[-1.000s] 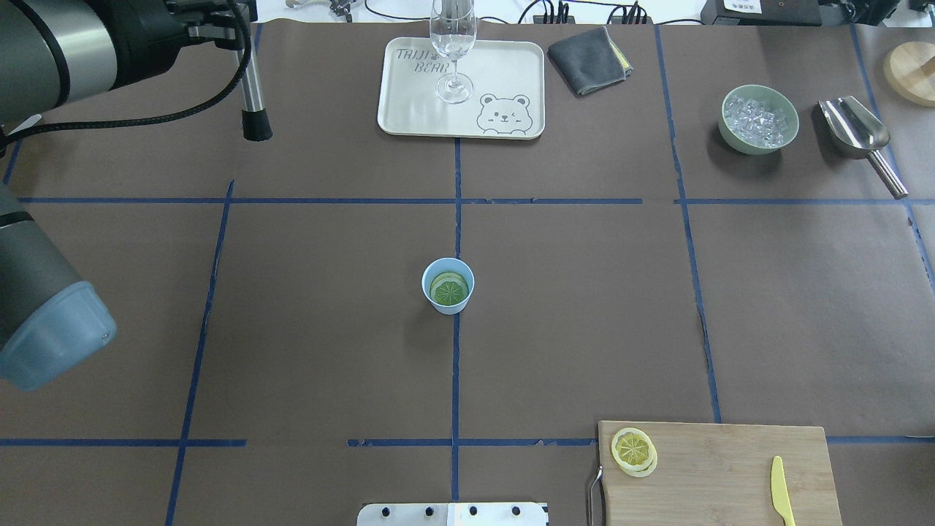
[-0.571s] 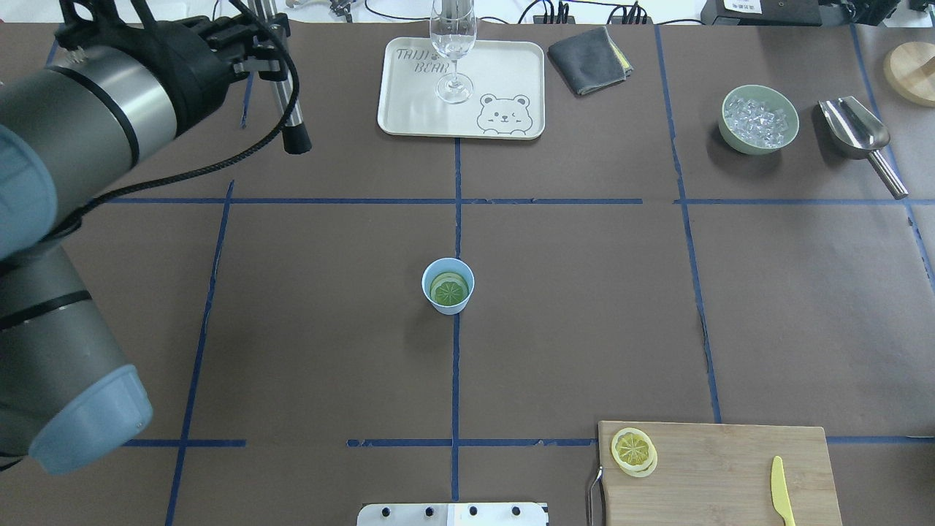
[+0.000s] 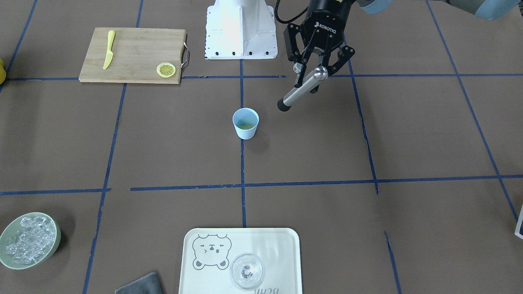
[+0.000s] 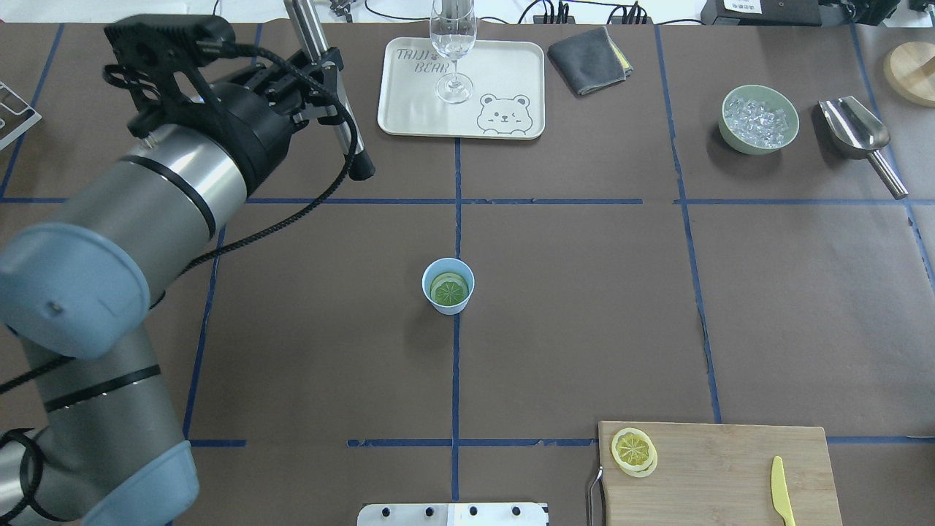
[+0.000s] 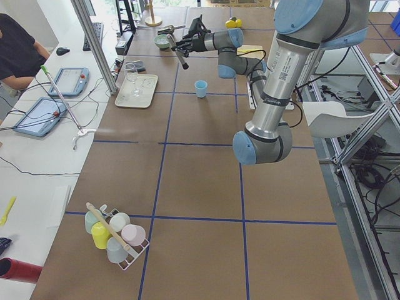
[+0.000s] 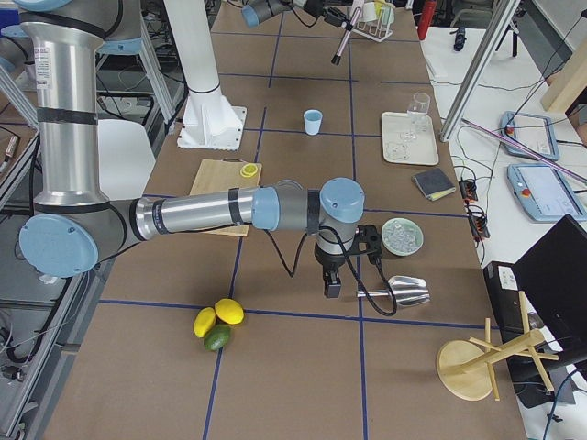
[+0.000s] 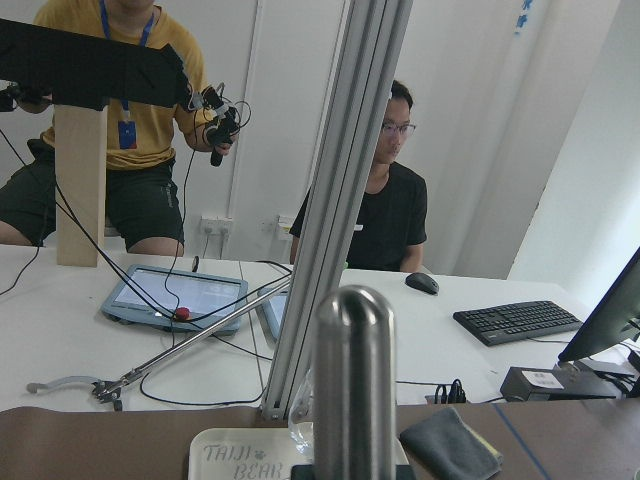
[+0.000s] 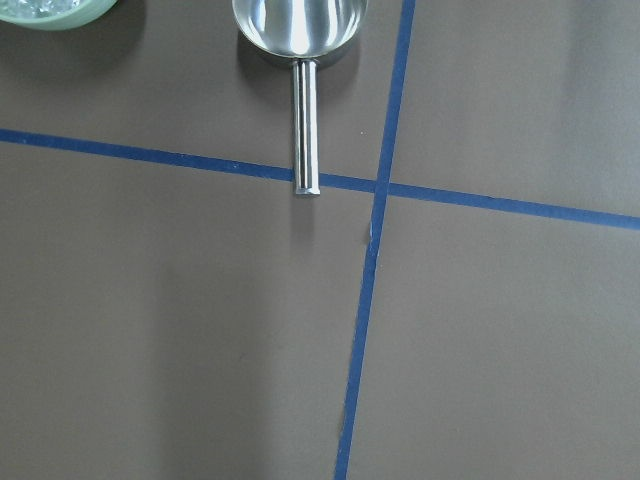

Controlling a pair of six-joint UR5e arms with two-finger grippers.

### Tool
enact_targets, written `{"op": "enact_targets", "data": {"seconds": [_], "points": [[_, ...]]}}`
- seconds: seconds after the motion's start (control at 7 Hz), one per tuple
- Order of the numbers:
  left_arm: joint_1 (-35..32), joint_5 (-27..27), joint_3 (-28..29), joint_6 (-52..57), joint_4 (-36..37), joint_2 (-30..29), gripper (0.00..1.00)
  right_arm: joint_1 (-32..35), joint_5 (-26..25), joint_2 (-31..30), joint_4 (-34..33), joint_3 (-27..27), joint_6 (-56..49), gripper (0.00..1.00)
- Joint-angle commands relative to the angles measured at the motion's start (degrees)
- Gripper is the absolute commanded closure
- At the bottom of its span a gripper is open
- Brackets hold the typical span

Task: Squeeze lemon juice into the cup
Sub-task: 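Lift the steel muddler with the left gripper and bring it over the blue cup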

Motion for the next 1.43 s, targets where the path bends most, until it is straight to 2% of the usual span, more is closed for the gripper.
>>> {"op": "enact_targets", "data": {"seconds": [0.0, 0.14, 0.43, 0.71, 1.29], "points": [[5.6, 8.6, 8.7, 0.7, -14.6, -0.1, 1.00, 3.1, 1.9, -0.1, 1.9, -2.4, 0.5, 0.00], [6.1, 9.3, 9.2, 3.0, -15.7, -0.1, 1.00, 3.7, 4.8, -0.2, 1.9, -2.9, 0.9, 0.00], [10.1, 9.4, 11.0, 11.7, -15.7, -2.8, 1.00, 4.1, 5.4, -0.2, 1.9, -2.9, 1.3, 0.00], [13.2, 13.2, 13.5, 11.9, -15.7, -4.6, 1.00, 4.3, 5.4, -0.2, 1.9, -2.9, 1.5, 0.00], [13.8, 13.3, 17.7, 11.9, -15.9, -5.5, 1.00, 4.3, 5.4, 0.0, 1.8, -2.9, 1.5, 0.00]]}}
